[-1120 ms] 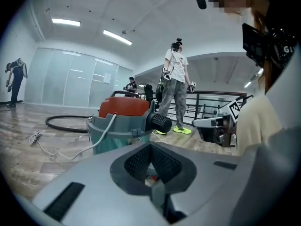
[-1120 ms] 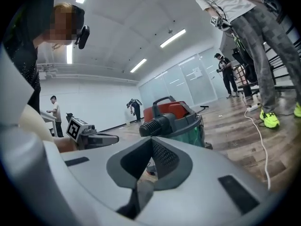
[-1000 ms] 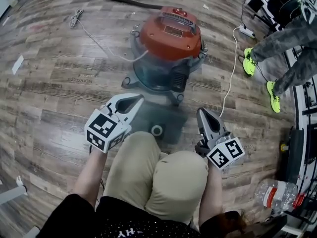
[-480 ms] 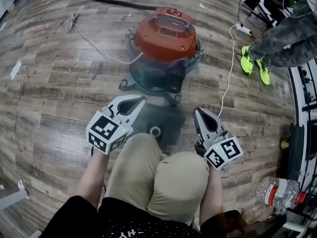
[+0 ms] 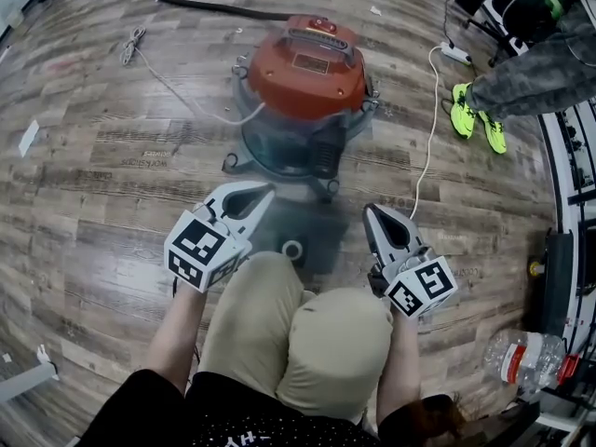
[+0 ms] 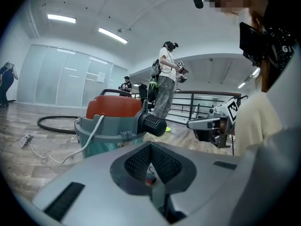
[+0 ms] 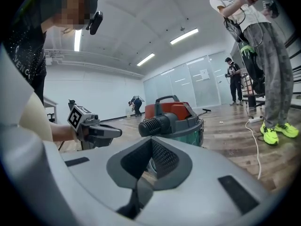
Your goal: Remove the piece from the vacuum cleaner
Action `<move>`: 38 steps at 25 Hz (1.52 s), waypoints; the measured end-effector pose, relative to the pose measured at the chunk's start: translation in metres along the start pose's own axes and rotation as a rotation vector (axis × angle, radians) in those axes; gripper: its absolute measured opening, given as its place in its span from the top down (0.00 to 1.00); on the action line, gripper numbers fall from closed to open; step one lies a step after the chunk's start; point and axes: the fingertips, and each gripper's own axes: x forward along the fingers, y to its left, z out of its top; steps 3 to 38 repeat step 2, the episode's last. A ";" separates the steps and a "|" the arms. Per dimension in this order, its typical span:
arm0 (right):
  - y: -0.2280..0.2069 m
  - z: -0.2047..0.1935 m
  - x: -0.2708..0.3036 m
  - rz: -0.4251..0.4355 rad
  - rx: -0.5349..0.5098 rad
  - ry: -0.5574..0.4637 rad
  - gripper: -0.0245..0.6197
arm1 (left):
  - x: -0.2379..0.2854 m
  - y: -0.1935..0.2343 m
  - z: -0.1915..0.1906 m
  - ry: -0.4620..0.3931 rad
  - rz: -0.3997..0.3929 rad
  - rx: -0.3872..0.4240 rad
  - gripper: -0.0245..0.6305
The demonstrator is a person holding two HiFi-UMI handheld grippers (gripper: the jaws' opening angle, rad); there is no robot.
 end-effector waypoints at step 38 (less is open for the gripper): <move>0.000 0.000 0.000 0.001 0.006 -0.001 0.95 | 0.000 -0.001 0.000 0.004 -0.006 0.003 0.95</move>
